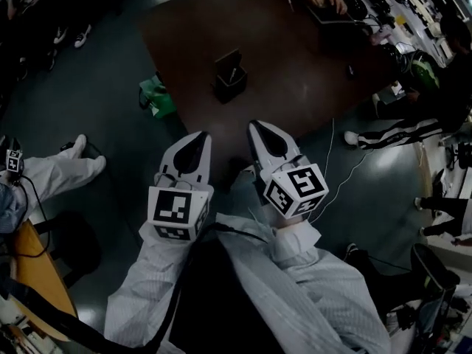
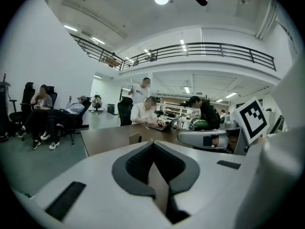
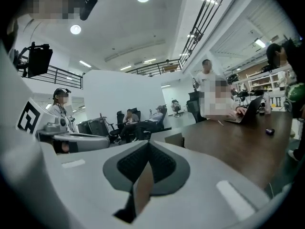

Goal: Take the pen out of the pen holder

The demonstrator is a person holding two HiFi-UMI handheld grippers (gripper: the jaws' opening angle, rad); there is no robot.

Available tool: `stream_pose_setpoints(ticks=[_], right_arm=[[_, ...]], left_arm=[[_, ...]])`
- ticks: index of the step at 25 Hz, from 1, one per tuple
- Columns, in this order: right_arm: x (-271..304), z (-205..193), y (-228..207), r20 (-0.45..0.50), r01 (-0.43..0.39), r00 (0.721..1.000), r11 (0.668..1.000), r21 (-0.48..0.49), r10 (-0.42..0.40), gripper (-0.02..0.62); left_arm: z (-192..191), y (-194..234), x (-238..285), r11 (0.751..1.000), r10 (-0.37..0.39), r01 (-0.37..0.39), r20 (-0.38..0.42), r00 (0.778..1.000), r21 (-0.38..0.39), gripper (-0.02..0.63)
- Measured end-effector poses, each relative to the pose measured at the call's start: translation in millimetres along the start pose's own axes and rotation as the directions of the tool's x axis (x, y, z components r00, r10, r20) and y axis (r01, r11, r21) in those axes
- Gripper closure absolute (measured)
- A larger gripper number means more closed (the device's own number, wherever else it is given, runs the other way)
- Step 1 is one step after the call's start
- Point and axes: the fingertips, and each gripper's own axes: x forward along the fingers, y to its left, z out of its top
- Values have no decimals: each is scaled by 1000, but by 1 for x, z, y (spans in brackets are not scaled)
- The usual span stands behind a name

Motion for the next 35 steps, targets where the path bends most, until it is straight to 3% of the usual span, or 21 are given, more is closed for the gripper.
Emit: stream_pose_setpoints(ticks=[7, 12, 18, 20, 23, 26, 28, 30, 33, 35], right_arm=[[63, 20, -84, -92, -192, 977, 981, -9, 191, 594], [86, 29, -122, -201, -352, 918, 936, -24, 341, 594], [109, 26, -143, -288, -427, 878, 898, -111, 382, 594], [116, 21, -145, -340, -462, 859, 866, -192, 383, 594], [127, 9, -141, -447, -540, 810, 781, -314, 380, 591], [140, -2, -141, -546, -593, 755, 732, -336, 362, 583], [153, -10, -147, -614, -603, 720, 728, -326, 322, 565], [168, -20, -154, -664, -591, 695, 745, -308, 277, 555], [185, -31, -152, -698, -585, 656, 778, -228, 288, 492], [194, -38, -146, -715, -596, 630, 779, -195, 304, 472]], left_arm=[[17, 4, 98, 980, 179, -178, 4, 984, -92, 601], [21, -5, 138, 931, 324, -323, -21, 946, -168, 601], [21, 1, 162, 908, 377, -381, -58, 925, -175, 601], [20, 5, 163, 903, 386, -390, -58, 921, -179, 601], [16, 11, 160, 893, 403, -407, -60, 913, -190, 601], [16, 16, 157, 885, 411, -414, -57, 910, -212, 601], [18, 19, 156, 882, 416, -416, -50, 908, -222, 601], [16, 23, 156, 878, 422, -422, -50, 905, -224, 601], [5, 26, 153, 875, 421, -426, -71, 904, -230, 601], [-2, 28, 149, 870, 423, -430, -81, 902, -241, 601]])
